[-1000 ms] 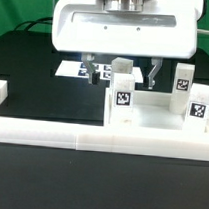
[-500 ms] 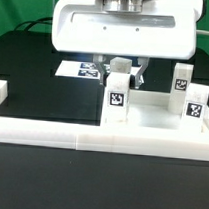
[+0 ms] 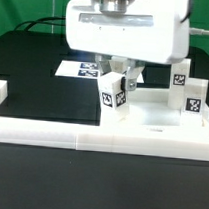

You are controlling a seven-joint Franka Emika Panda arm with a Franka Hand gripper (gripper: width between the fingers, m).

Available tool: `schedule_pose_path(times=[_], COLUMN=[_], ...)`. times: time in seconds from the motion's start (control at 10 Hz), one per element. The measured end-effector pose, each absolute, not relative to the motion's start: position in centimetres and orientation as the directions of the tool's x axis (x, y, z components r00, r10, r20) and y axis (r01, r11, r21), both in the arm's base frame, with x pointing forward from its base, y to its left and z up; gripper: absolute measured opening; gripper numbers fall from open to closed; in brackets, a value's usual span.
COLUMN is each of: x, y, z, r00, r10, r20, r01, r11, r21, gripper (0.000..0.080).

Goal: Assemble square table

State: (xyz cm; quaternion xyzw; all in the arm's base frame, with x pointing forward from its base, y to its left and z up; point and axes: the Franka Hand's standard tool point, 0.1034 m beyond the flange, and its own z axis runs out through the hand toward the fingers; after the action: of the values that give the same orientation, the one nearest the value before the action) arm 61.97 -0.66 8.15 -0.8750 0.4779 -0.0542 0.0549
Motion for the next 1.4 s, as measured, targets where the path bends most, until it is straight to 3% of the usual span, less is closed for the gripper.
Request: schedule_pose_path(times=[0.3, 0.5, 0.8, 0.9, 1.1, 1.2, 1.4], x=[61.7, 61.7, 61.7, 61.7, 62.4, 62.4, 62.4], y=[-0.4, -0.3, 0.2, 1.7, 1.9, 1.9, 1.9], z=[8.1, 8.1, 8.0, 7.9, 7.5, 7.5, 7.4], r00=[0.226, 0.150, -0.080, -0.286, -0.471, -0.446, -0.417], r10=[-0.974, -0.988, -0.994, -0.952, -0.872, -0.886, -0.900], r20=[-0.022, -0.035, -0.074, -0.106, -0.134, -0.131, -0.126], r01=[-0.962, -0.977, -0.986, -0.948, -0.867, -0.881, -0.895], r11=[-0.220, -0.143, 0.090, 0.297, 0.485, 0.460, 0.431], r21=[-0.159, -0.156, -0.143, -0.115, -0.110, -0.113, -0.116], gripper=[0.0290, 0.0290, 0.0290, 0.0290, 0.0290, 0.0290, 0.0535])
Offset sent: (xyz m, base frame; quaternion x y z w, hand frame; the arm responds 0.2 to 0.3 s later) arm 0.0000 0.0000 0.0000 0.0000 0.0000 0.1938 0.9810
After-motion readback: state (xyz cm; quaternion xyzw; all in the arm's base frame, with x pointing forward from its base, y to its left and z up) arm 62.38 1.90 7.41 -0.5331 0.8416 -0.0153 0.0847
